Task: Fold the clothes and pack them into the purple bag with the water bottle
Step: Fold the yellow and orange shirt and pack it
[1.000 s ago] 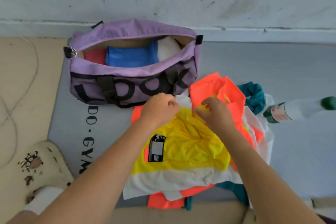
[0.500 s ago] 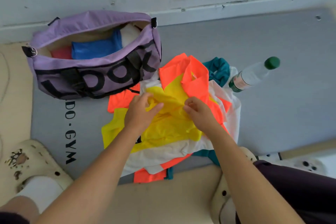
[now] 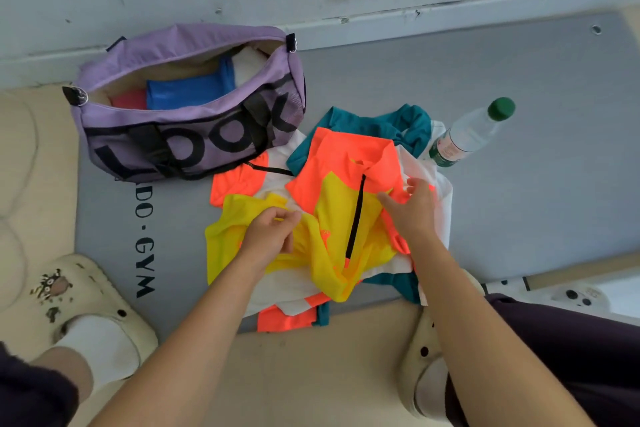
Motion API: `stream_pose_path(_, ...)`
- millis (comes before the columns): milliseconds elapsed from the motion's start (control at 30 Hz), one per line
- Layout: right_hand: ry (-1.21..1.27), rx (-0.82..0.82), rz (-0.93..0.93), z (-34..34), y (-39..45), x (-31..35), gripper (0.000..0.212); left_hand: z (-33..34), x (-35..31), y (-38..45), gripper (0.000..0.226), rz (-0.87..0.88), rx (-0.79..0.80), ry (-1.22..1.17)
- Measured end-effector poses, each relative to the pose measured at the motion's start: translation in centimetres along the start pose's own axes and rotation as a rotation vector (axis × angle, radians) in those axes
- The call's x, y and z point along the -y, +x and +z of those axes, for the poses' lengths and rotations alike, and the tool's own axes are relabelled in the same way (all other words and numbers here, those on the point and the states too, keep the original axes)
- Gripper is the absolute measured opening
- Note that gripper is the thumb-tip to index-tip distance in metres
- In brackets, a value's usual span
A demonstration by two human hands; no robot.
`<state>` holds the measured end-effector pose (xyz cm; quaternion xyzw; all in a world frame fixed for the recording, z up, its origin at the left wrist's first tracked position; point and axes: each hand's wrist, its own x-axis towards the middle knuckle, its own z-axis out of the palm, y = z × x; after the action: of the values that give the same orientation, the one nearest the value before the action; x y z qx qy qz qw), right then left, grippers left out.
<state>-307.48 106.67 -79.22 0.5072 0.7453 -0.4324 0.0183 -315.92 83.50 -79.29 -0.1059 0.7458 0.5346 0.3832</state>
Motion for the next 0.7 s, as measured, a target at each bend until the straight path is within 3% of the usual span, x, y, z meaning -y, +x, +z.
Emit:
stream_pose_path(67,0.059,0.102,0.104,0.2,0.9,-0.1,0.072,0.3,-1.1,1.4,0.015,0.047,-0.089,0.108)
stream_pose_path(133,0.078,0.140,0.083,0.2,1.5,0.0,0.056,1.0,-2.5,3.2,0.019,0.149,-0.112,0.249)
stream_pose_path(233,0.166,0.194,0.023,-0.5,2.1,-0.1,0.039,2.4,-4.7,6.3,0.041,0.270,-0.057,0.431)
stream_pose_path(400,0.412,0.266,-0.015,-2.2,3.7,-1.2,0.032,4.5,-6.1,10.1,0.065,0.231,0.062,0.534)
stream_pose_path(567,0.303,0.374,0.110,-2.1,4.7,-1.2,0.046,5.7,-6.5,11.7,0.050,0.218,-0.003,0.505)
stream_pose_path(700,0.196,0.309,-0.055,-1.8,5.1,-0.7,0.039,5.3,-6.7,11.9,0.018,0.323,0.000,0.599)
